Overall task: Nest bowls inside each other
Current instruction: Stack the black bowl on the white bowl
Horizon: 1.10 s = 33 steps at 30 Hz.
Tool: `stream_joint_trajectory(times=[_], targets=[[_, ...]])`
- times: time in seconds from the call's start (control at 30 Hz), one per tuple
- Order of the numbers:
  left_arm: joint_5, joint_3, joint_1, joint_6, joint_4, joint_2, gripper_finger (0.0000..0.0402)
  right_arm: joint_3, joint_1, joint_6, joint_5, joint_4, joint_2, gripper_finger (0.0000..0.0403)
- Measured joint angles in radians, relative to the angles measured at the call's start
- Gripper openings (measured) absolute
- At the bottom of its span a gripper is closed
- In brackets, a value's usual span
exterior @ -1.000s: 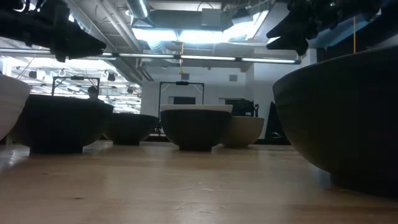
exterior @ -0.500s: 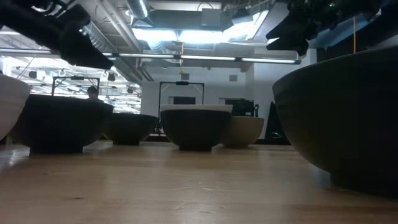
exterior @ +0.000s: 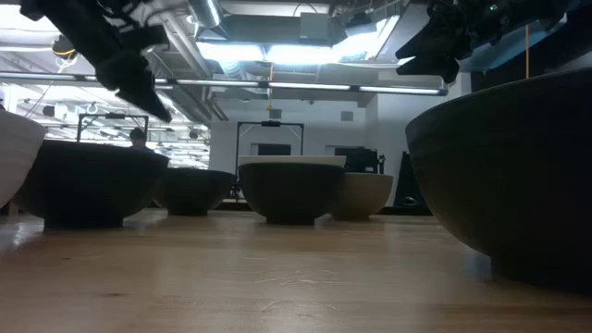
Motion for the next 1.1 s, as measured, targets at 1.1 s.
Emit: stream_joint_trajectory(times=[1.1], targets=[[0.146, 0.002, 0.116, 0.088, 0.04, 0.351, 0.0146, 0.0, 0.0, 0.001, 0.0, -0.021, 0.0, 0.0211]])
